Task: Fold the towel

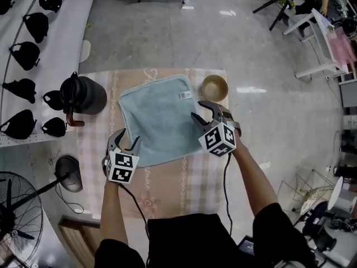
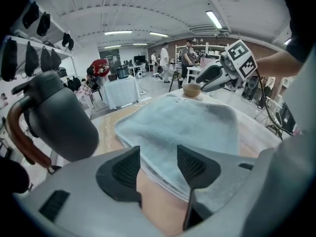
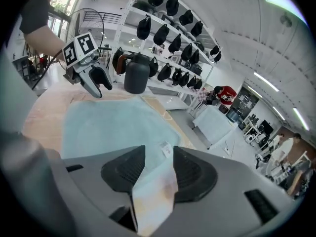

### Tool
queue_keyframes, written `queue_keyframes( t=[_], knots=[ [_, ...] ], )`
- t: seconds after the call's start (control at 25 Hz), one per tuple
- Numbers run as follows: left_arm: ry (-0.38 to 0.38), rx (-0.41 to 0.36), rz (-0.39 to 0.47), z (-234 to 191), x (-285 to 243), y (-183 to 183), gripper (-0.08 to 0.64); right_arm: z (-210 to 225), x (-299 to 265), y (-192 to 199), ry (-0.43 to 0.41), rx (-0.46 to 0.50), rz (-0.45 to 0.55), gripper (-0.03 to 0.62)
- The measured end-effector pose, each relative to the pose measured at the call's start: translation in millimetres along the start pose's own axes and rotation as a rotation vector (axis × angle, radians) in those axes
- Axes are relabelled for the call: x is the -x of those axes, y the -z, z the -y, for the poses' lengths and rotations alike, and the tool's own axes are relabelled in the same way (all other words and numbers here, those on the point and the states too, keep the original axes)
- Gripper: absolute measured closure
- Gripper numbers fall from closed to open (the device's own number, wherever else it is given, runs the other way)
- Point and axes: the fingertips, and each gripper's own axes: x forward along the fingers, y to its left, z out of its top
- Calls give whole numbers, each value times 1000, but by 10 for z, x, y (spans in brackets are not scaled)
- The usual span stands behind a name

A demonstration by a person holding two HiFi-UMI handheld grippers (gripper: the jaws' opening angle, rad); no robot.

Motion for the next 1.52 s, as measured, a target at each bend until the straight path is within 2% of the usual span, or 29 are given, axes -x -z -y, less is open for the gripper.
queue_keyframes(
  t=[0.24, 0.8, 1.0, 1.24, 1.36, 1.52],
  knots=[
    [-9, 23, -14, 282, 169, 199, 337, -368, 270, 294, -36, -33, -13, 410],
    [-18, 32, -75, 927, 482, 771, 337, -1043, 798, 770, -107, -25, -46, 410],
    [-35, 77, -91, 1020, 512, 1021, 337, -1238, 809, 983, -159, -108, -68, 400],
    [-118, 131, -64, 930, 546, 1096, 337, -1292, 714, 1109, -178, -166, -80, 391],
    [-111, 147, -64, 943, 512, 1127, 337, -1317, 665, 1128, -179, -167, -89, 391],
    [-80, 127, -80, 987, 398, 1122, 337, -1271, 586, 1147, -151, -194, -100, 397]
  ],
)
